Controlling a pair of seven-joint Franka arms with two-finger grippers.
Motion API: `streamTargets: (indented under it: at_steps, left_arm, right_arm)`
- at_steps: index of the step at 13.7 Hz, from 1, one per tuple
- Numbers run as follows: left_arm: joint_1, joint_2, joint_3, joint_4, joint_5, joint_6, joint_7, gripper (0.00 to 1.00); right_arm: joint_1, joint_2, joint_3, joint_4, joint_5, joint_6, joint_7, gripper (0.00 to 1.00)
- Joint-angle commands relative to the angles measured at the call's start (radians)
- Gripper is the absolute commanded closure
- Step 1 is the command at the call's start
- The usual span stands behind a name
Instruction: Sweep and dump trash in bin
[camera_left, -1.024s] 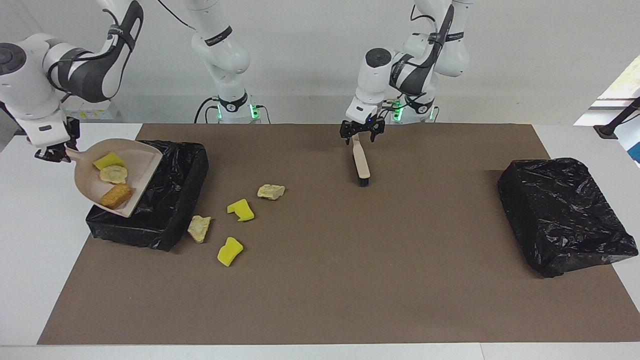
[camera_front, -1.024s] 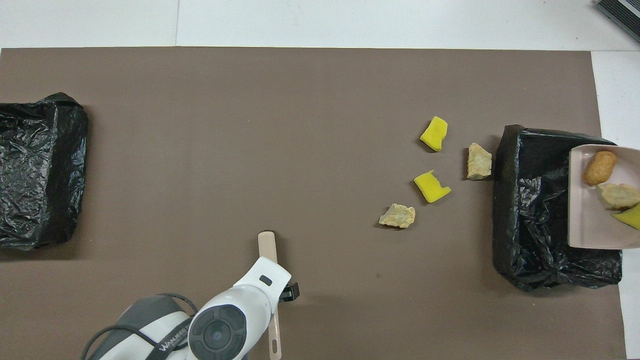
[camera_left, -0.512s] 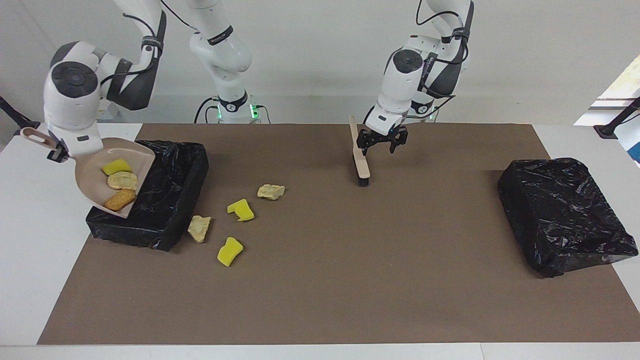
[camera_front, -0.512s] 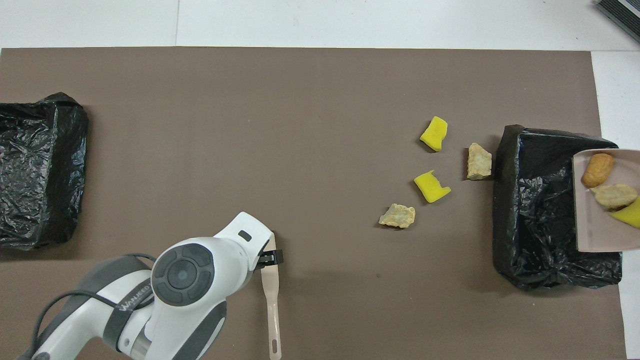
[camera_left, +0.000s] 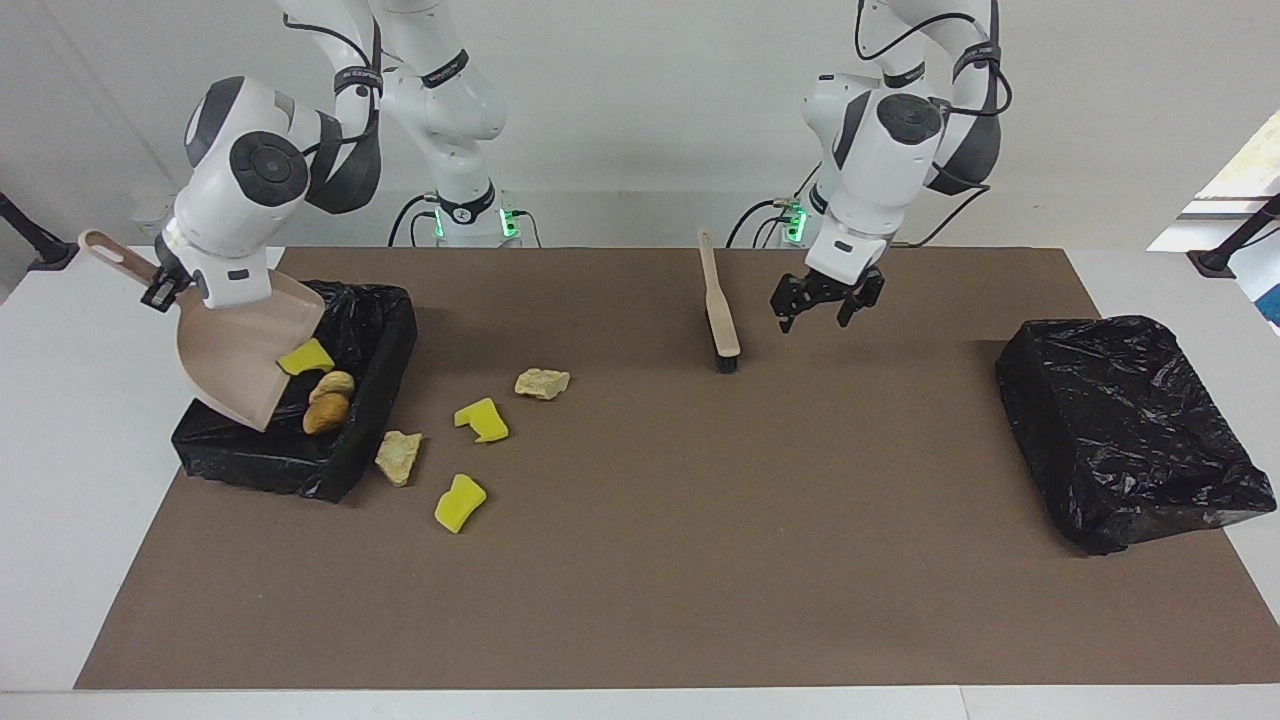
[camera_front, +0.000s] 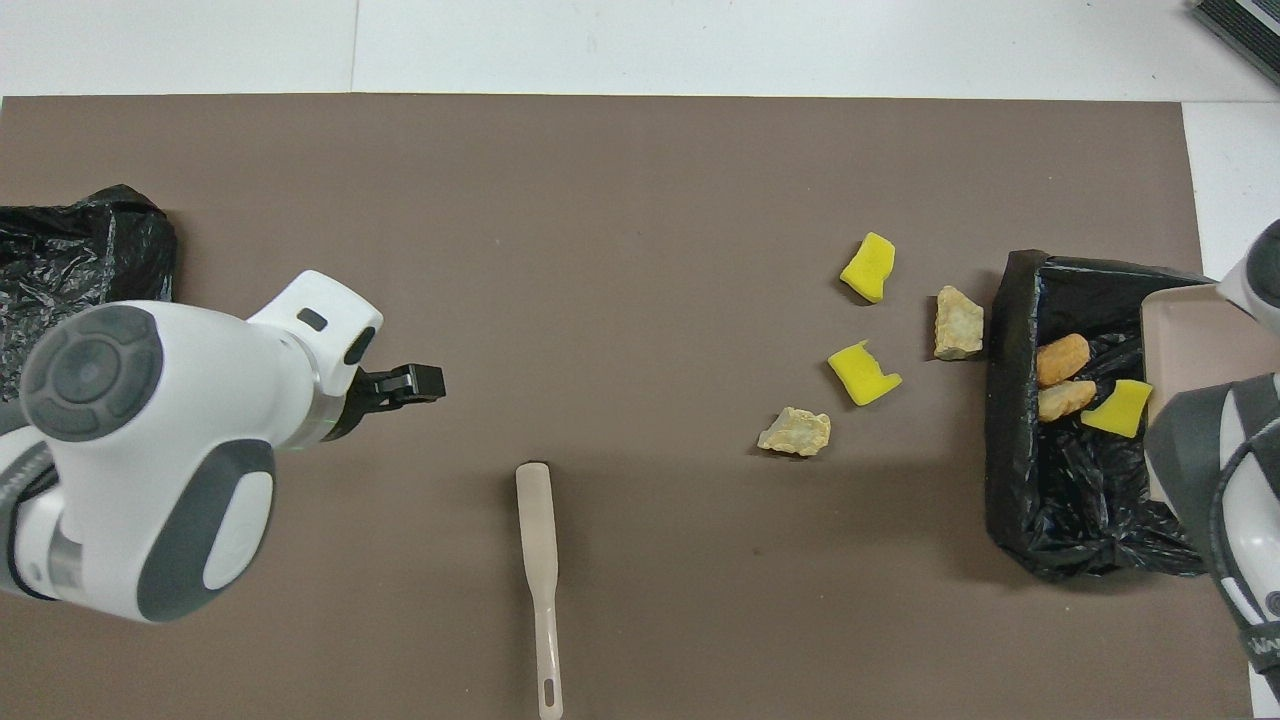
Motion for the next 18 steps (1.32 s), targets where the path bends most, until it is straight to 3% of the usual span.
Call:
streamTargets:
  at_steps: [1, 4, 6, 9, 11, 15, 18]
  left_arm:
    - [0.09, 0.032, -0.012, 0.108, 0.001, -0.114, 0.172, 0.0]
    - [0.175, 0.03, -0.011, 0.195, 0.01, -0.247, 0.324, 0.0]
    - [0.18, 0.024, -0.009, 0.258, 0.085, -0.313, 0.356, 0.0]
    - [0.209, 0.015, -0.009, 0.376, 0.101, -0.443, 0.385, 0.0]
    - [0.212, -0.022, -0.009, 0.337, 0.104, -0.478, 0.453, 0.0]
    - [0.239, -0.048, -0.006, 0.266, 0.099, -0.452, 0.464, 0.0]
    - [0.241, -0.056, -0.006, 0.26, 0.099, -0.455, 0.464, 0.0]
  right_arm:
    - [0.014, -0.011, 0.002, 0.031, -0.1, 0.003, 0.0, 1.0]
    - [0.028, 0.017, 0.005, 0.074, -0.106, 0.012, -0.024, 1.0]
    - [0.037, 0.024, 0.011, 0.081, -0.009, 0.041, -0.012, 1.0]
    - [0.051, 0.063, 0.011, 0.119, 0.14, 0.06, 0.02, 1.0]
    - [0.065, 0.084, 0.011, 0.163, 0.328, 0.06, 0.118, 1.0]
    - [0.152, 0.107, 0.011, 0.166, 0.519, 0.08, 0.398, 1.0]
    - [0.262, 0.223, 0.011, 0.286, 0.638, 0.069, 0.745, 1.0]
